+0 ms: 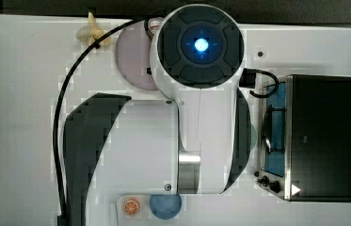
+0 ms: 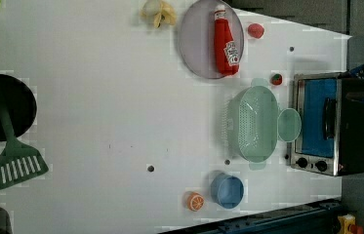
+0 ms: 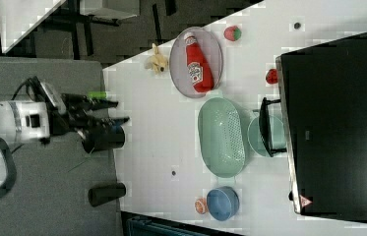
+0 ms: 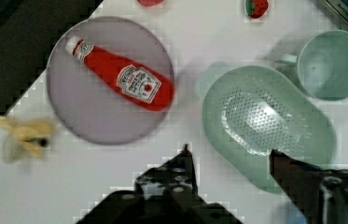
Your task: Drag strainer right to left.
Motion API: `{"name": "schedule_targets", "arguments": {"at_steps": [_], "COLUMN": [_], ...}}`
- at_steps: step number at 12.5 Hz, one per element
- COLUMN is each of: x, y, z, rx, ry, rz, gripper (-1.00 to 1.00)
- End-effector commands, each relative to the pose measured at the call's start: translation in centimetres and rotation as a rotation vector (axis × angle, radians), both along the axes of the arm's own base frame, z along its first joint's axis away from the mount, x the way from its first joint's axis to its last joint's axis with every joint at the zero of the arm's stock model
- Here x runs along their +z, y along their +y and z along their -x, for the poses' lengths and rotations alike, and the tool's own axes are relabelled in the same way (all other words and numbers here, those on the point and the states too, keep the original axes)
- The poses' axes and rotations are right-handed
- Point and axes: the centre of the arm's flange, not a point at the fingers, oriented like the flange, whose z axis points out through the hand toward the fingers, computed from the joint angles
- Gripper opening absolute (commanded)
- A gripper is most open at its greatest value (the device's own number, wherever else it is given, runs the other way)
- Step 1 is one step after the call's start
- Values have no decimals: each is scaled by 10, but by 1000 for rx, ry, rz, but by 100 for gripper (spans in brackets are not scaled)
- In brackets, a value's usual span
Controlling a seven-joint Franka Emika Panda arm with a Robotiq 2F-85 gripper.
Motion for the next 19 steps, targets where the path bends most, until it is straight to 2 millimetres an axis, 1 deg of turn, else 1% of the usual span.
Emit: {"name": "schedule_targets", "arguments": {"at_steps": [1, 2, 3, 4, 6, 8, 11, 13, 14, 15, 17, 19], "x": [48, 46, 40, 30, -1, -42, -117, -171, -193, -212, -248, -288], "y": [-44, -43, -43, -42, -40, -37, -35, -30, -26, -21, -9, -2], "z": [164, 164, 163, 161, 155, 145, 130, 125, 120, 111, 92, 83], "rx": [-88, -88, -88, -86, -100, -122, -169, -296, -370, -425, -482, -540], "ry": [29, 33, 43, 56, 83, 84, 58, 50, 44, 40, 31, 30], "rz": [30, 31, 30, 30, 32, 34, 35, 37, 39, 42, 41, 37], "gripper": [59, 82, 100, 100, 100, 100, 100, 100, 100, 100, 100, 100]}}
